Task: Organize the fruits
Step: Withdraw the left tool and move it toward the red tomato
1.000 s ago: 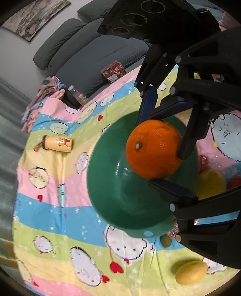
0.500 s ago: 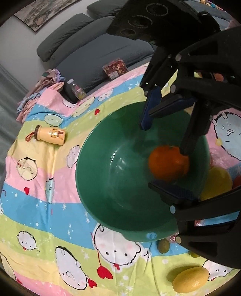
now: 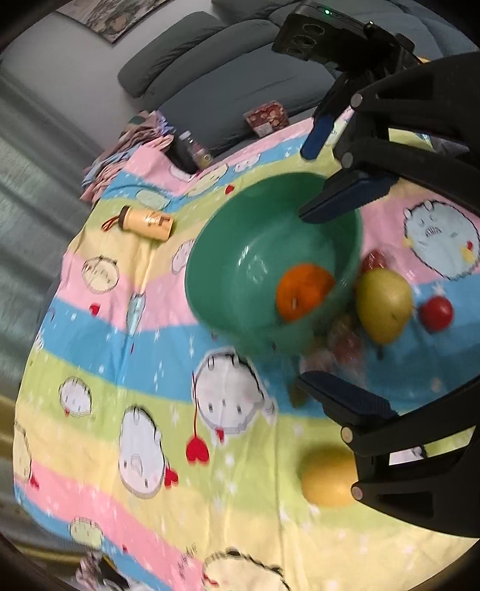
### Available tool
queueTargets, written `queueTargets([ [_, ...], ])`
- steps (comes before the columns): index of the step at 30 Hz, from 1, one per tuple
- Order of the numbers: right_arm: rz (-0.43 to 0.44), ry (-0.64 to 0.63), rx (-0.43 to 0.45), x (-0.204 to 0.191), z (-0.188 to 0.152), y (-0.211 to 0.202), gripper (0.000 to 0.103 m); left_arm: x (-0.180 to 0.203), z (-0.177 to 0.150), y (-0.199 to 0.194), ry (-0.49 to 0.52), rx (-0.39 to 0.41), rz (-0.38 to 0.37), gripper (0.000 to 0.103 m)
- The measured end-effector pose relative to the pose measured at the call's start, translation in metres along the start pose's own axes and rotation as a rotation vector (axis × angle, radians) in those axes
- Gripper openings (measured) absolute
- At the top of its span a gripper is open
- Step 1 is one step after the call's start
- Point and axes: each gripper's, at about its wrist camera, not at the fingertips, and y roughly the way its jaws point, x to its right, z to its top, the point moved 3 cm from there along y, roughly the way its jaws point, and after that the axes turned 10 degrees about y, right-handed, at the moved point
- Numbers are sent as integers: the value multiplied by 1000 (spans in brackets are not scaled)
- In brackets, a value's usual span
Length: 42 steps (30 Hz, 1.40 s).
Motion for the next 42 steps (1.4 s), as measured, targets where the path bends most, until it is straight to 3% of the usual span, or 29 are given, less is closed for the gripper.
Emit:
queueTargets([
  [6, 15, 10, -7, -7, -18, -13, 71, -12, -35, -24, -15, 13, 49, 82],
  [13, 24, 6, -68, -15, -49, -8, 71, -7, -74, -29, 12, -24, 72, 82],
  [20, 30, 22, -116, -19, -71, 3, 71, 7, -99, -19, 59, -69, 47, 82],
  [34, 47, 69, -136, -6, -83, 26, 71, 24, -122, 11, 131, -134, 79, 81],
  [42, 33, 42, -144, -4, -82, 40, 71, 28, -125, 30, 152, -161, 77, 69],
])
